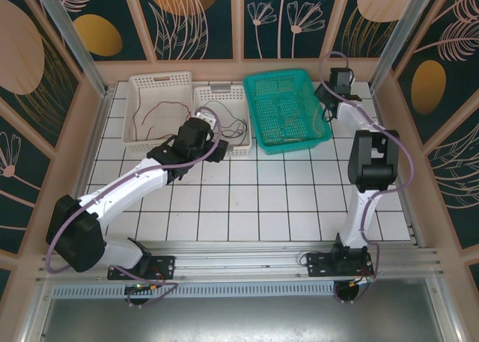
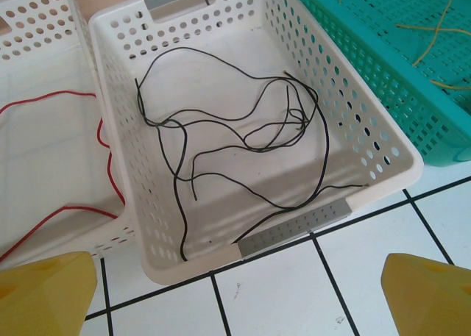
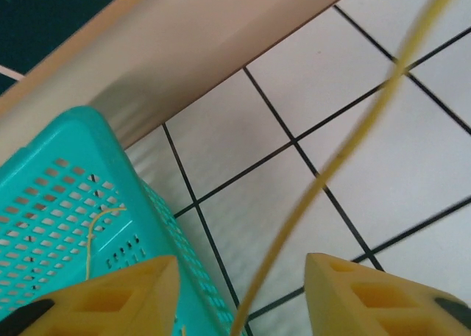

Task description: Untangle the cables

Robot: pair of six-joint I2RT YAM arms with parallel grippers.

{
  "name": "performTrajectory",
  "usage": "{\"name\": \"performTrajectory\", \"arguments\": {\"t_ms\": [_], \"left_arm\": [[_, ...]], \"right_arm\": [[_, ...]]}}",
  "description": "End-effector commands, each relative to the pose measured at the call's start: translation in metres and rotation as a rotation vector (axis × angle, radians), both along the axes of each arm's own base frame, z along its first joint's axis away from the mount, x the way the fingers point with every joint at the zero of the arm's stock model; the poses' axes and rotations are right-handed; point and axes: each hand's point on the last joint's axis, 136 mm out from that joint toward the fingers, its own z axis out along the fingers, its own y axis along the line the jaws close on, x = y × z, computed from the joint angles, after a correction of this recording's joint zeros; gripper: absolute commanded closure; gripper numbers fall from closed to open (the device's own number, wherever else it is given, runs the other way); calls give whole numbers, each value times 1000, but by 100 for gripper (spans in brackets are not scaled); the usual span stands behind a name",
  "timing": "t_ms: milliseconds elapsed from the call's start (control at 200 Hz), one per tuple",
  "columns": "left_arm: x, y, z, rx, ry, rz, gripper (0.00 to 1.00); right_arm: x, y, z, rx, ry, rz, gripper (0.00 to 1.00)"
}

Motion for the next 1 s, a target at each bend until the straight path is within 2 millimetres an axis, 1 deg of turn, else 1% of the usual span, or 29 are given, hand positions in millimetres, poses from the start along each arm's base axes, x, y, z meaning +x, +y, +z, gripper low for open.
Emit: {"name": "performTrajectory", "arguments": {"t_ms": [0, 80, 140, 225, 275, 310, 390, 445, 515, 636, 711, 786, 896, 941, 956, 996], "left_arm": [[3, -1, 6, -2, -3, 3, 1], [2, -2, 5, 0, -1, 1, 1], [3, -2, 4, 1, 1, 2, 2], [3, -2, 4, 3, 2, 2, 2], [3, -2, 4, 3, 3, 2, 1], [3, -2, 3, 4, 4, 2, 1], [3, -3, 2, 4, 7, 0, 1], [3, -3, 2, 4, 9, -2, 2], [3, -3, 1, 5, 10, -2, 2], [3, -3, 3, 2, 8, -3, 1], [2, -3, 3, 0, 9, -5, 2], [2, -3, 4, -3, 7, -5, 1], [2, -4, 4, -6, 8, -8, 2], [2, -4, 5, -7, 9, -10, 2], [2, -4, 5, -7, 8, -9, 2], [2, -4, 5, -9, 8, -11, 2]], "right_arm": [[9, 8, 8, 27, -38, 45, 68], [8, 16, 21, 19, -76, 59, 83], [4, 24, 33, -14, -107, 70, 91], [-3, 41, 47, -71, -139, 86, 100], [-7, 52, 52, -112, -151, 96, 100], [-10, 64, 55, -139, -159, 115, 100], [-13, 92, 52, -191, -155, 166, 100], [-14, 113, 44, -206, -143, 215, 100], [-13, 133, 27, -204, -108, 262, 100], [-11, 160, -14, -147, -6, 347, 100], [-11, 167, -41, -117, 53, 372, 100], [-13, 170, -60, -96, 91, 384, 100], [-16, 175, -81, -61, 137, 400, 100], [-17, 173, -89, -55, 155, 393, 100], [-19, 177, -91, -37, 162, 411, 100], [-21, 179, -98, -24, 180, 420, 100]]}}
